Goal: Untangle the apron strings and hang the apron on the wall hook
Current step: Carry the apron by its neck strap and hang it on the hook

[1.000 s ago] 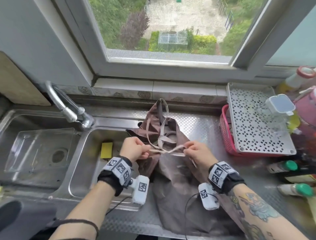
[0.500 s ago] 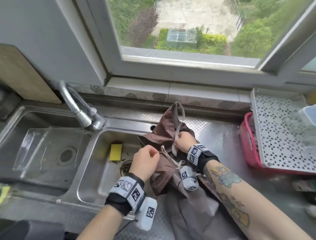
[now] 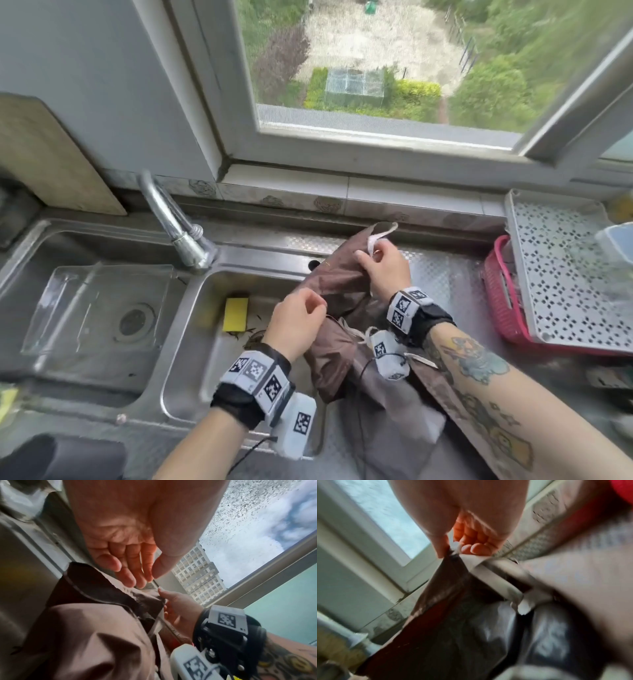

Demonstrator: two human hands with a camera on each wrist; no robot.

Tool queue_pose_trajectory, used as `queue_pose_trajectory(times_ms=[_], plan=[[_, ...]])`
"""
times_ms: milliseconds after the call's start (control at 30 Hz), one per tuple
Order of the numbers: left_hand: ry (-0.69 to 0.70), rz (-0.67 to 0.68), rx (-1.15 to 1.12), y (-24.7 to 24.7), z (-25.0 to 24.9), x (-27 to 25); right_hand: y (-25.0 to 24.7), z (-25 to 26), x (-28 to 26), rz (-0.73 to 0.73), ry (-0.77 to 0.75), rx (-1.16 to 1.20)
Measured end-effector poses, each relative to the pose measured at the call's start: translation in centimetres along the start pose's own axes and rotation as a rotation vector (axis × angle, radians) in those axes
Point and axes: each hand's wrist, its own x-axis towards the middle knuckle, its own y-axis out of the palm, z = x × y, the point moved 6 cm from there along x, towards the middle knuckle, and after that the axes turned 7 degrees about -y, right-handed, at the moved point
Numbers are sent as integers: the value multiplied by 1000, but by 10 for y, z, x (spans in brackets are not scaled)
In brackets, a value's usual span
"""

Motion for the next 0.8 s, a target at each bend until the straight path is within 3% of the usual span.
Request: queue_pose_trajectory(times_ms=[100,200,400,533,633,733,800], plan=[[54,-20,-2,-9,-22,2,-23,28,-8,-58,-118,-42],[143,-21,-26,-18,-50,4,-39,48,-17,-25,-130,-1],[419,5,-26,-26,-117,-2,-62,79,-55,279,-66,463],[663,198,144,-17,-164,-28,-102,108,-90,468,-71,464],[733,267,335,-7,-188,-52,-140,125,-115,450,-71,537],[678,315,222,-7,-209,-79,-181,129,-136,327,-82,742],[698,258,130,-14,-226,-102,-206,128,-155,284,-69,864]])
